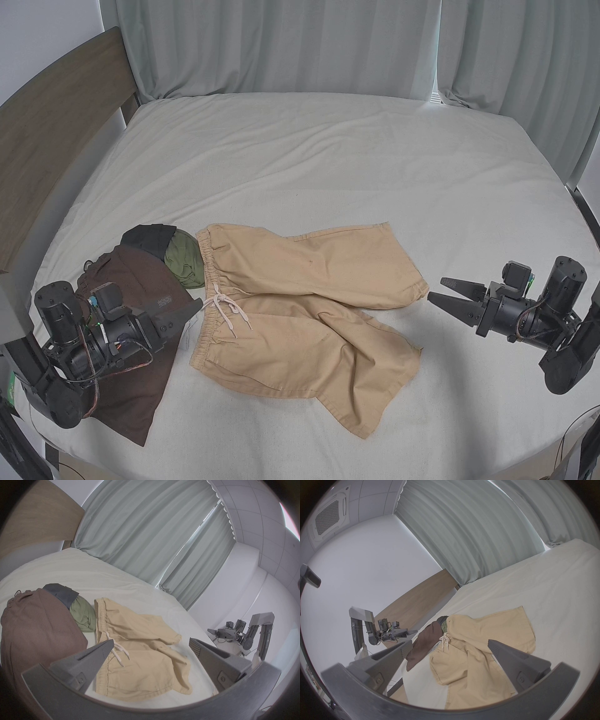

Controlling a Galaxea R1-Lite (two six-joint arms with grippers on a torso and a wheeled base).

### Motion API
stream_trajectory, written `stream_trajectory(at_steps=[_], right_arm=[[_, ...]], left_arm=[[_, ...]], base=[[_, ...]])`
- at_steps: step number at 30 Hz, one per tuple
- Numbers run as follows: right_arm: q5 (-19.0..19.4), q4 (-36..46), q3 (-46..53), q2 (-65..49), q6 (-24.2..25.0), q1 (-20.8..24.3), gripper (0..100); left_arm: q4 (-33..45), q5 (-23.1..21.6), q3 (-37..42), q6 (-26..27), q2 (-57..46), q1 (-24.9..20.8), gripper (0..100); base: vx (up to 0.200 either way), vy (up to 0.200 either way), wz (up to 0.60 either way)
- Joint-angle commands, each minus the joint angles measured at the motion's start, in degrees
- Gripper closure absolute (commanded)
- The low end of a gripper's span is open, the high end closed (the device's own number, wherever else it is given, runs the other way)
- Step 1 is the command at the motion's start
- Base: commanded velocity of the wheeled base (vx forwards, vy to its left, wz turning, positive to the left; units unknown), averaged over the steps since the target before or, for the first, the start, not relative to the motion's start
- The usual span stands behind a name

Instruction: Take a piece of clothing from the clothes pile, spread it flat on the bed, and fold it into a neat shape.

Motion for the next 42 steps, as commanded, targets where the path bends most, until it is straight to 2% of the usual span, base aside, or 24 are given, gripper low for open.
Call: stream_trajectory(at_steps=[1,7,42], right_arm=[[0.03,-0.06,0.59,3.17,-1.73,-0.42,0],[0.03,-0.06,1.03,6.33,-2.7,-0.6,0],[-0.85,-0.15,2.79,19.34,-2.52,-3.06,0]], left_arm=[[-0.01,-0.01,1.52,1.35,2.36,0.01,0],[-0.1,0.08,1.69,4.51,4.38,0.19,0],[-0.1,-0.01,1.87,4.69,5.78,1.07,0]], base=[[0.0,0.0,0.0],[0.0,0.0,0.0],[0.0,0.0,0.0]])
